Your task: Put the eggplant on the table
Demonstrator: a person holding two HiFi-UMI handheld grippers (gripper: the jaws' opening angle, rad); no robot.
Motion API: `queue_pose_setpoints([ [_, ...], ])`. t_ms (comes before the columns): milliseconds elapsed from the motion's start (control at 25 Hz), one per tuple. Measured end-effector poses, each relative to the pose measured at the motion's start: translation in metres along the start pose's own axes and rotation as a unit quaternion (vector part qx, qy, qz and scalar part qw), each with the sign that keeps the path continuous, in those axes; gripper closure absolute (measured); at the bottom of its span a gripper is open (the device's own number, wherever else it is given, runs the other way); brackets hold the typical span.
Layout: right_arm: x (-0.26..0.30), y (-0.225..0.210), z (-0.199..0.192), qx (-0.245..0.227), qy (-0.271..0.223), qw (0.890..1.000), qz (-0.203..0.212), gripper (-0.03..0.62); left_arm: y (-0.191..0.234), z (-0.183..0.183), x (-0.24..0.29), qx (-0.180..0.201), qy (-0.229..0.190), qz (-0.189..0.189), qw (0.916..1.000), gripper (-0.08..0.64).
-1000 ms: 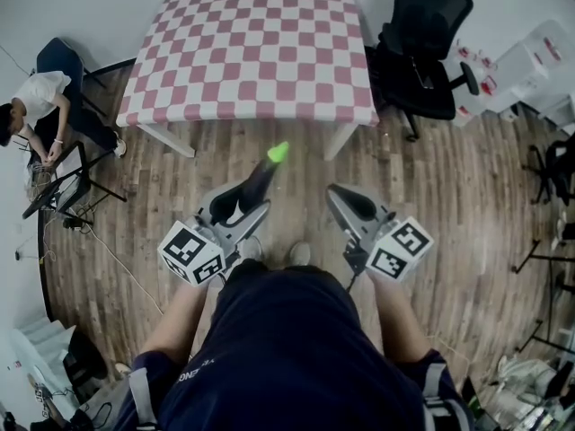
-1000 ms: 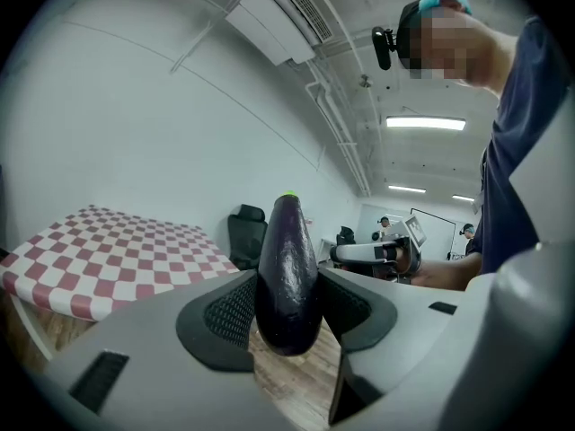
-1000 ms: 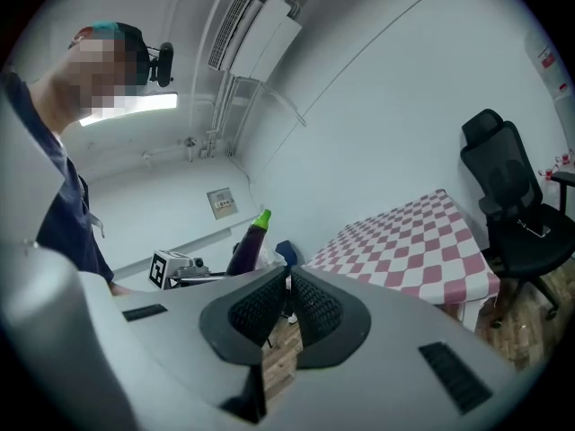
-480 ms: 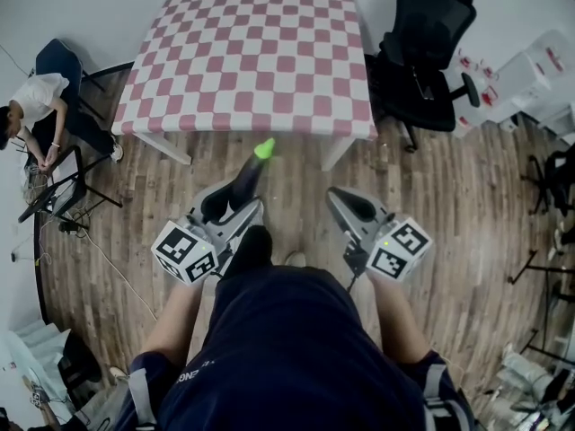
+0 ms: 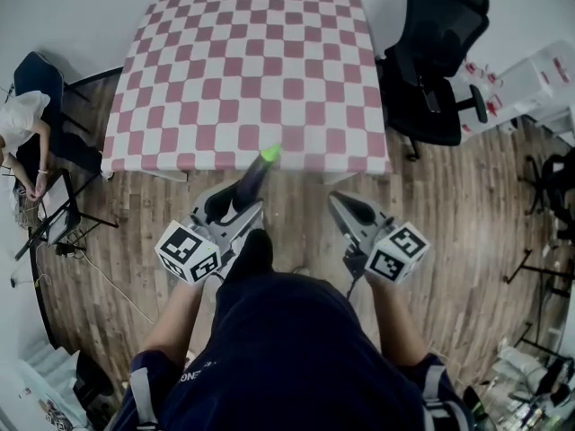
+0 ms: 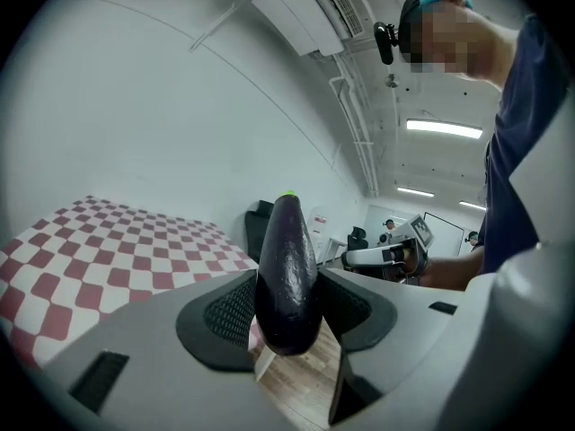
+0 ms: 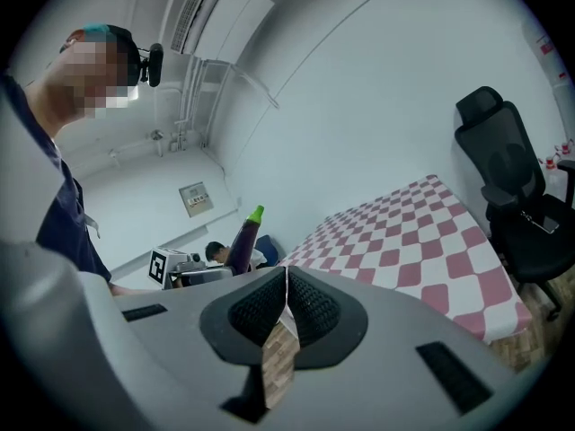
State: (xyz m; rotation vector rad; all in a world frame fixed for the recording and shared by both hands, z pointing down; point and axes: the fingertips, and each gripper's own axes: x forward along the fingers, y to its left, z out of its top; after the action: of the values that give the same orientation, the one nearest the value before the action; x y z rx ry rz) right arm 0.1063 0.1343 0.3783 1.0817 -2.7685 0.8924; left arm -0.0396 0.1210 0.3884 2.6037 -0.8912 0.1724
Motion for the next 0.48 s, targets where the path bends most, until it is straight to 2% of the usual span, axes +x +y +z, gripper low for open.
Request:
queue_pose_setpoints([
  [80,0.026,-0.013,-0.001,0.010,0.005,1.000,-0.009,0.574,0.029,-0.001,0.008,-0.001,0.006,-0.002,1.0000,0.328],
  [320,0.107,-0.050,0.030,0.032,0.011,0.998,-0.051,0.574,0.127,0.030,0.028,0.000,0.022,-0.016,0.9996,0.328],
  [480,0.144,-0.069,0.045,0.040,0.010,0.996,-0.081,0.574,0.176,0.044,0.042,-0.001,0.029,-0.029,0.9992,0.328],
])
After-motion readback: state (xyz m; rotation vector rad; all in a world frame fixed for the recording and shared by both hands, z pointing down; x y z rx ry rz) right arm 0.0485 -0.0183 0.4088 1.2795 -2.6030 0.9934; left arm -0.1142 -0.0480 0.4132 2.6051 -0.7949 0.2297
